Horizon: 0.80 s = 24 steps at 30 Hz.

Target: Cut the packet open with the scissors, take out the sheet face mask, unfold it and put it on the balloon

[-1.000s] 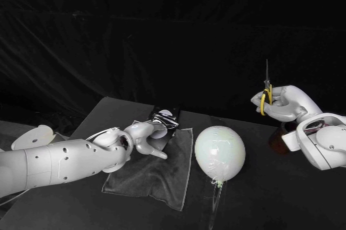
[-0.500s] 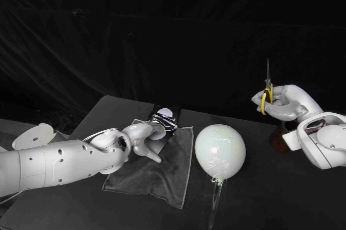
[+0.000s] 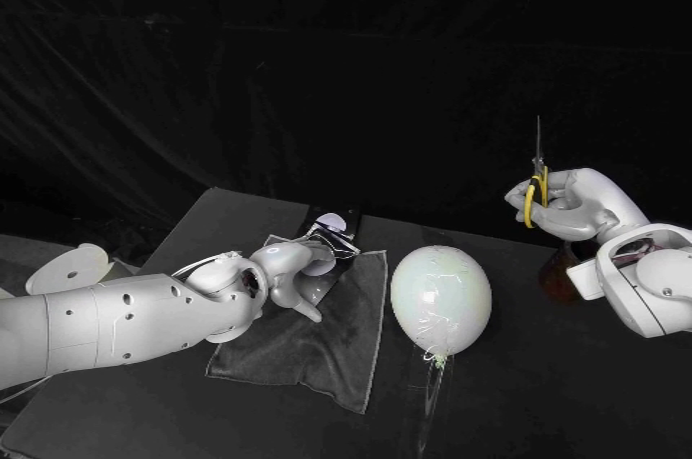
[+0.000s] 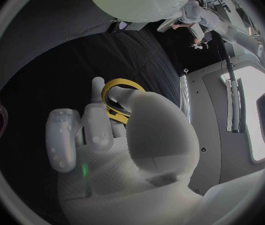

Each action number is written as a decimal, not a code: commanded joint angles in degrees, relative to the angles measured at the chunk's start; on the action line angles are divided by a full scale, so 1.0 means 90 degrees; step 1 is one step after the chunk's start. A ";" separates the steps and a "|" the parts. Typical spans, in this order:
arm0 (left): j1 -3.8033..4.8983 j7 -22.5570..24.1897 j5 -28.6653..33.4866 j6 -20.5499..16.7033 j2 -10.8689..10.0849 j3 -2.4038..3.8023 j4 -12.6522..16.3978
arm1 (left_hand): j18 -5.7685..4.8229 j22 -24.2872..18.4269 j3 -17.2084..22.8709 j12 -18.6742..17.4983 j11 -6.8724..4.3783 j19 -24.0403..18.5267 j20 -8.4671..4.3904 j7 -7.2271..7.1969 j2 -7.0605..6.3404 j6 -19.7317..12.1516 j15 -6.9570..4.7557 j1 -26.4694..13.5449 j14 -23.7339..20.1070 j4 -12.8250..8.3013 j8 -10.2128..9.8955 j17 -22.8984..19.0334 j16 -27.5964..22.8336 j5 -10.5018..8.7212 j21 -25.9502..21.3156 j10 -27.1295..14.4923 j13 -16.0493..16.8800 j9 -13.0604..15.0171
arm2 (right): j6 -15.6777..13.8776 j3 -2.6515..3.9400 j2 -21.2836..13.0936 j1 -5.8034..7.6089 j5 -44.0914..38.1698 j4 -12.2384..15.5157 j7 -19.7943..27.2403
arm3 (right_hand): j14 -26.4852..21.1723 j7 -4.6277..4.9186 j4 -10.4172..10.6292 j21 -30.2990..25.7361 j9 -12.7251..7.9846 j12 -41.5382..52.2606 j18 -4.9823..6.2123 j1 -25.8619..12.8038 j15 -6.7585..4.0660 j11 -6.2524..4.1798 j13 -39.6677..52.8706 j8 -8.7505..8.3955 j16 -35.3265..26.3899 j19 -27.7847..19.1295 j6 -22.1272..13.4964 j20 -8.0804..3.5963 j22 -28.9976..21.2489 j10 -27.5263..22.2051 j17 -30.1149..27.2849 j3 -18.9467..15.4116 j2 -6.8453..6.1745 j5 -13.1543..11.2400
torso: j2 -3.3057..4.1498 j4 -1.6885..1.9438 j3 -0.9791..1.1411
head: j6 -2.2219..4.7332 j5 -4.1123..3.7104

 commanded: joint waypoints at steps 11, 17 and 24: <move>-0.0058 -0.0011 -0.0048 0.0268 -0.0003 -0.0052 -0.0030 | 0.0285 0.0048 0.1057 0.0166 0.0053 0.0132 0.0019 -0.0022 0.1397 0.1677 0.0041 0.0141 0.0554 -0.0203 0.0683 0.0137 0.0150 -0.0006 0.0099 0.1053 0.0075 0.0408 | 0.0060 0.0005 -0.0018 0.0000 -0.0021 0.0012 0.0038 | 0.0027 -0.0037 0.0021 0.0021 0.0007 0.0021 -0.0041 -0.0010 -0.0047 -0.1024 0.0009 0.0014 -0.0042 0.0344 -0.0004 -0.0010 0.1300 0.1877 0.0009 0.0031 0.0049 0.0019 | -0.0001 0.0006 -0.0008 | -0.0022 0.0000; -0.0059 0.0033 0.0000 0.0306 -0.0009 -0.0049 -0.0027 | 0.0320 0.0056 0.1296 0.0173 0.0077 0.0155 0.0031 -0.0019 0.1796 0.1832 0.0073 0.0269 0.0678 -0.0235 0.0727 0.0166 0.0172 -0.0013 0.0119 0.1359 0.0083 0.0427 | 0.0057 0.0005 -0.0023 -0.0001 -0.0021 0.0011 0.0040 | 0.0027 -0.0037 0.0021 0.0021 0.0007 0.0021 -0.0041 -0.0010 -0.0047 -0.1024 0.0009 0.0014 -0.0042 0.0344 -0.0004 -0.0010 0.1300 0.1877 0.0009 0.0031 0.0049 0.0019 | 0.0001 0.0004 -0.0008 | -0.0025 0.0006; -0.0060 0.0023 0.0014 0.0338 -0.0015 -0.0047 -0.0050 | 0.0332 0.0074 0.1468 0.0138 0.0108 0.0226 0.0025 -0.0011 0.1941 0.1897 0.0112 0.0540 0.0873 -0.0254 0.0702 0.0211 0.0213 -0.0014 0.0163 0.1523 0.0079 0.0413 | 0.0054 0.0005 -0.0029 -0.0002 -0.0021 0.0012 0.0039 | 0.0027 -0.0037 0.0021 0.0021 0.0007 0.0021 -0.0041 -0.0010 -0.0047 -0.1024 0.0009 0.0014 -0.0042 0.0344 -0.0004 -0.0010 0.1300 0.1877 0.0009 0.0031 0.0049 0.0019 | -0.0001 0.0005 -0.0004 | -0.0025 0.0010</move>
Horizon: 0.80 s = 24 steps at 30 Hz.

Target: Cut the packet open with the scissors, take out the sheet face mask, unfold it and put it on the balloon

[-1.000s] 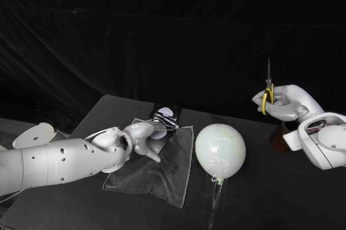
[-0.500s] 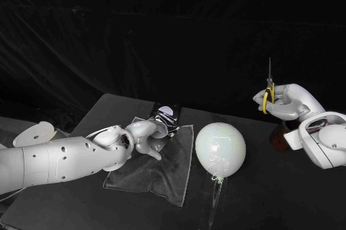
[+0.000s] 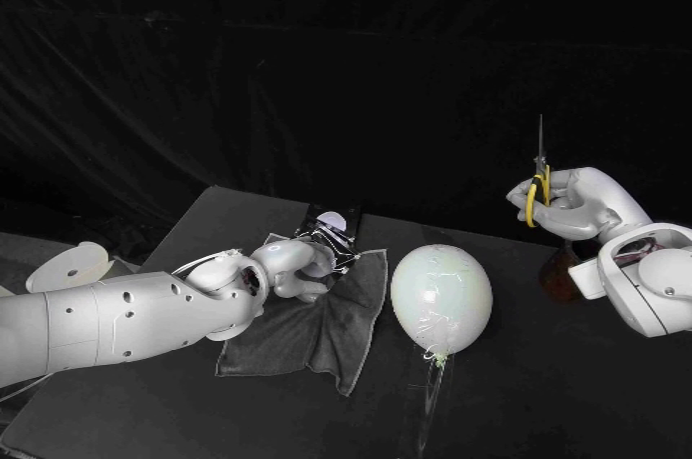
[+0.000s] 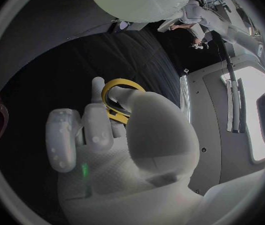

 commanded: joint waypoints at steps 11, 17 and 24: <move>-0.0066 -0.0080 0.0168 0.0335 -0.0015 -0.0050 -0.0068 | 0.0088 0.0031 0.0135 -0.0017 0.0084 0.0199 0.0003 0.0096 -0.0118 0.0092 0.0069 0.0196 0.0353 0.0022 -0.0054 0.0080 0.0100 -0.0031 0.0105 0.0191 0.0007 -0.0047 | 0.0046 0.0005 -0.0026 0.0001 -0.0022 0.0016 0.0039 | 0.0041 -0.0038 0.0009 0.0025 0.0008 0.0030 -0.0042 -0.0009 -0.0034 -0.1025 0.0007 0.0028 -0.0042 0.0332 -0.0003 0.0002 0.1304 0.1877 0.0006 0.0019 0.0050 0.0019 | -0.0001 -0.0001 0.0003 | -0.0007 -0.0002; -0.0066 0.0133 0.0357 0.0240 -0.0038 -0.0029 -0.0040 | 0.0081 0.0027 -0.0078 -0.0031 0.0009 0.0192 0.0016 0.0049 -0.0471 0.0119 0.0048 -0.0035 0.0449 0.0034 -0.0076 0.0093 0.0111 -0.0031 0.0109 0.0244 0.0005 -0.0055 | 0.0049 0.0005 -0.0026 0.0000 -0.0023 0.0017 0.0042 | 0.0041 -0.0038 0.0009 0.0025 0.0008 0.0030 -0.0042 -0.0009 -0.0034 -0.1025 0.0007 0.0028 -0.0042 0.0332 -0.0003 0.0002 0.1304 0.1877 0.0006 0.0019 0.0050 0.0019 | -0.0003 0.0002 0.0008 | -0.0003 0.0000; -0.0065 0.0881 0.0780 -0.0305 -0.0133 0.0010 -0.0006 | 0.0077 0.0015 -0.0505 -0.0018 -0.0010 0.0157 0.0052 0.0043 -0.0967 0.0190 0.0022 -0.0158 0.0337 0.0058 -0.0072 0.0053 0.0044 -0.0026 0.0098 0.0388 0.0015 -0.0045 | 0.0048 0.0005 -0.0027 -0.0003 -0.0023 0.0005 0.0041 | 0.0039 -0.0037 0.0008 0.0014 0.0018 0.0014 -0.0038 -0.0001 -0.0034 -0.1025 0.0028 0.0026 -0.0049 0.0324 -0.0007 0.0003 0.1297 0.1881 -0.0009 0.0020 0.0052 0.0019 | -0.0009 0.0002 0.0005 | 0.0012 0.0002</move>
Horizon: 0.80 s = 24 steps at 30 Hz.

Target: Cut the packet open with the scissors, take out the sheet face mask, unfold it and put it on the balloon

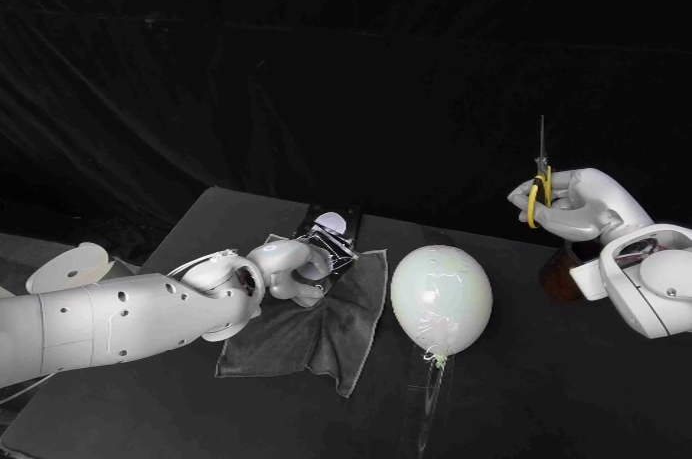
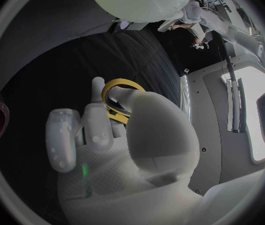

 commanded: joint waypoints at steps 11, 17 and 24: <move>-0.0036 0.1427 0.0760 -0.0521 -0.0365 0.0123 0.0161 | 0.0052 -0.0073 -0.1090 -0.0055 -0.0149 -0.0276 0.0081 -0.0143 -0.0731 -0.0028 -0.0085 0.0220 -0.0569 0.0022 -0.0090 -0.0175 -0.0245 0.0009 -0.0111 -0.0073 -0.0012 -0.0004 | 0.0059 0.0005 0.0013 -0.0013 -0.0024 -0.0066 0.0035 | 0.0036 -0.0038 0.0009 0.0016 0.0017 0.0000 -0.0038 0.0018 -0.0036 -0.1024 0.0014 0.0013 -0.0023 0.0325 -0.0007 0.0002 0.1292 0.1882 -0.0004 0.0021 0.0071 0.0020 | -0.0009 0.0015 -0.0003 | 0.0016 0.0012; -0.0036 0.1386 0.0587 -0.0393 -0.0568 0.0135 0.0197 | 0.0044 -0.0094 -0.1353 -0.0075 -0.0224 -0.0377 0.0077 -0.0202 -0.0859 -0.0150 -0.0148 0.0274 -0.0851 0.0028 -0.0166 -0.0246 -0.0312 0.0014 -0.0156 -0.0380 -0.0031 -0.0024 | 0.0072 0.0005 0.0015 -0.0029 -0.0024 -0.0093 0.0033 | 0.0036 -0.0038 0.0009 0.0016 0.0017 0.0000 -0.0038 0.0018 -0.0036 -0.1024 0.0014 0.0013 -0.0023 0.0325 -0.0007 0.0002 0.1292 0.1882 -0.0004 0.0021 0.0071 0.0020 | -0.0001 0.0010 -0.0006 | 0.0004 0.0035; -0.0035 0.1073 0.0168 0.0036 -0.0693 0.0135 0.0107 | 0.0034 -0.0117 -0.1614 -0.0082 -0.0295 -0.0498 0.0043 -0.0268 -0.0954 -0.0453 -0.0277 0.0269 -0.1134 0.0031 -0.0309 -0.0315 -0.0337 0.0016 -0.0209 -0.0683 -0.0042 -0.0081 | 0.0081 0.0005 0.0013 -0.0046 -0.0025 -0.0102 0.0032 | 0.0037 -0.0038 0.0009 0.0022 0.0019 -0.0004 -0.0040 0.0019 -0.0036 -0.1024 0.0019 0.0013 -0.0022 0.0330 -0.0006 0.0002 0.1297 0.1883 0.0000 0.0020 0.0071 0.0019 | 0.0002 0.0004 -0.0006 | -0.0028 0.0047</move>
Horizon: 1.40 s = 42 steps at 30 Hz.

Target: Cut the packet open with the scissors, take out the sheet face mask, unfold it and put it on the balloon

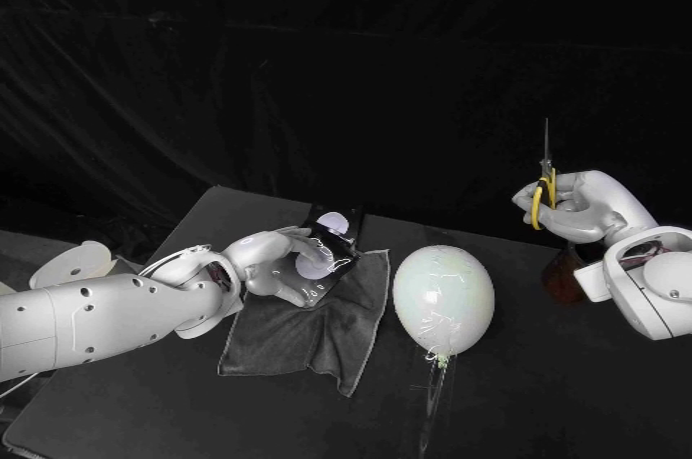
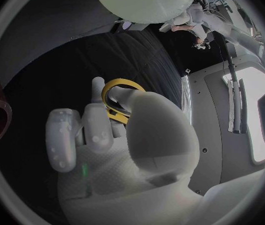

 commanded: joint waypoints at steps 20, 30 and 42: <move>0.0001 -0.0402 -0.0876 0.0694 0.0253 -0.0020 -0.0538 | 0.0069 0.0017 0.0112 -0.0055 -0.0077 0.0038 -0.0080 -0.0050 -0.0052 -0.0615 -0.0055 0.0311 0.0019 0.0002 -0.0251 0.0018 0.0019 0.0018 0.0031 -0.0397 -0.0023 -0.0116 | 0.0081 0.0005 -0.0019 -0.0022 -0.0025 0.0023 0.0028 | 0.0027 -0.0044 0.0011 0.0028 0.0008 0.0023 -0.0041 0.0015 -0.0046 -0.1024 0.0005 0.0038 -0.0021 0.0341 0.0000 -0.0008 0.1299 0.1883 0.0007 0.0022 0.0067 0.0019 | 0.0008 -0.0009 0.0007 | -0.0058 0.0005; -0.0009 -0.0497 -0.0984 0.0724 0.0364 -0.0030 -0.0660 | 0.0074 0.0033 0.0438 -0.0017 -0.0040 0.0102 -0.0112 -0.0016 0.0143 -0.0568 -0.0049 0.0515 0.0140 -0.0005 -0.0240 0.0053 0.0050 0.0012 0.0070 -0.0268 0.0000 -0.0094 | 0.0085 0.0005 -0.0023 -0.0025 -0.0025 0.0046 0.0030 | 0.0027 -0.0044 0.0011 0.0028 0.0008 0.0023 -0.0041 0.0015 -0.0046 -0.1024 0.0005 0.0038 -0.0021 0.0341 0.0000 -0.0008 0.1299 0.1883 0.0007 0.0022 0.0067 0.0019 | 0.0003 -0.0010 -0.0005 | -0.0074 0.0023; -0.0018 -0.0623 -0.0990 0.0898 0.0412 -0.0032 -0.0682 | 0.0094 0.0080 0.1247 0.0222 0.0135 0.0317 -0.0200 0.0103 0.1394 0.0465 0.0066 0.0444 0.0918 -0.0072 0.0177 0.0247 0.0252 -0.0014 0.0193 0.1381 0.0109 0.0146 | 0.0085 0.0005 -0.0025 -0.0028 -0.0025 0.0068 0.0030 | 0.0026 -0.0045 0.0012 0.0015 0.0014 0.0014 -0.0037 0.0017 -0.0046 -0.1024 0.0017 0.0038 -0.0025 0.0333 0.0001 -0.0008 0.1290 0.1885 -0.0002 0.0021 0.0068 0.0019 | 0.0005 -0.0013 0.0003 | -0.0092 0.0036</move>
